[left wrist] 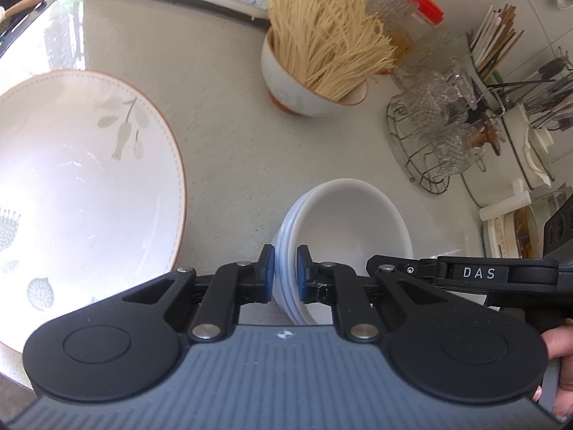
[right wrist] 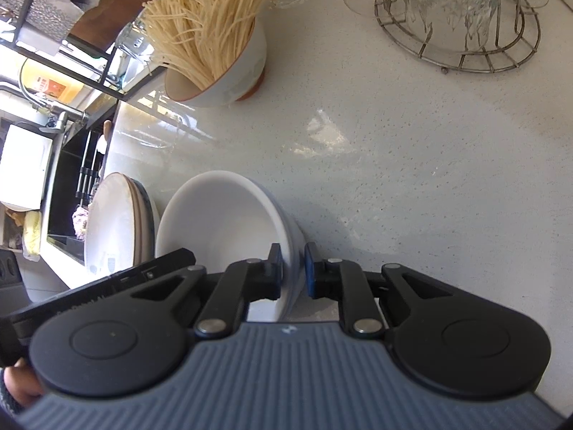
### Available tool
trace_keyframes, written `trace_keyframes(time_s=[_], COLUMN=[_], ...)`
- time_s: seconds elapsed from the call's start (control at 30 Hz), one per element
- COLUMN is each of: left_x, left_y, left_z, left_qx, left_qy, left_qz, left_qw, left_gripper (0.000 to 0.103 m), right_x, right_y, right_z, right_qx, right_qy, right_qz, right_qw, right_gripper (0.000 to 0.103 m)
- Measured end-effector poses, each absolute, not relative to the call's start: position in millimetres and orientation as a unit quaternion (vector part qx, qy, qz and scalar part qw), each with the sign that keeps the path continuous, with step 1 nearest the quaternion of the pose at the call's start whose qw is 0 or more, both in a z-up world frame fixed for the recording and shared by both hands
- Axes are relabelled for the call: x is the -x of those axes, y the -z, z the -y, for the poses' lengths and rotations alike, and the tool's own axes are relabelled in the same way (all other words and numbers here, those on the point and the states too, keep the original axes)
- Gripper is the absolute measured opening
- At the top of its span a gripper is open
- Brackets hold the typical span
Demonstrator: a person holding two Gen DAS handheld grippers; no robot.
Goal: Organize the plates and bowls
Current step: 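Lift the bowl stack with both tools and carry it over the plates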
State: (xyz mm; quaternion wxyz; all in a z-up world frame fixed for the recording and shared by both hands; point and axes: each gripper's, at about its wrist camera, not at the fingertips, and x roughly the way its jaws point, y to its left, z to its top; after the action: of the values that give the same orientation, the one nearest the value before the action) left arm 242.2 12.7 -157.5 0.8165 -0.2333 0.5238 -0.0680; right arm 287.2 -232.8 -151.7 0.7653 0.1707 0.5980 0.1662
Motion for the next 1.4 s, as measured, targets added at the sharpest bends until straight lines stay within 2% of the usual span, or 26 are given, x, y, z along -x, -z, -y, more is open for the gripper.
trace_keyframes(time_s=[0.57,1.0,1.2,1.4], left_x=[-237.4,-216.9,-205.5,-193.9], left_y=[106.9,42.1,38.9,58.0], left_z=[-36.7,-83.9,-116.2,-147.3], left_qx=[0.234,0.224,0.227,0.24], left_qy=[0.059,0.027,0.004,-0.026], left_qz=[-0.472,-0.402,-0.393,-0.404], left_qw=[0.848,0.888,0.891,0.882], left_gripper=[0.015,0.015,0.015,0.015], right_x=[-285.3,-290.8,-292.9,-296.3], right_y=[105.4,53.2,48.7,63.8], right_z=[216.2,170.9,137.6,99.8], right_qx=[-0.183,-0.189,-0.176,-0.163], right_qy=[-0.18,-0.231,-0.255,-0.27], right_qz=[-0.57,-0.526,-0.52,-0.538], right_qw=[0.781,0.797,0.796,0.782], right_gripper=[0.016,0.017,0.017,0.017])
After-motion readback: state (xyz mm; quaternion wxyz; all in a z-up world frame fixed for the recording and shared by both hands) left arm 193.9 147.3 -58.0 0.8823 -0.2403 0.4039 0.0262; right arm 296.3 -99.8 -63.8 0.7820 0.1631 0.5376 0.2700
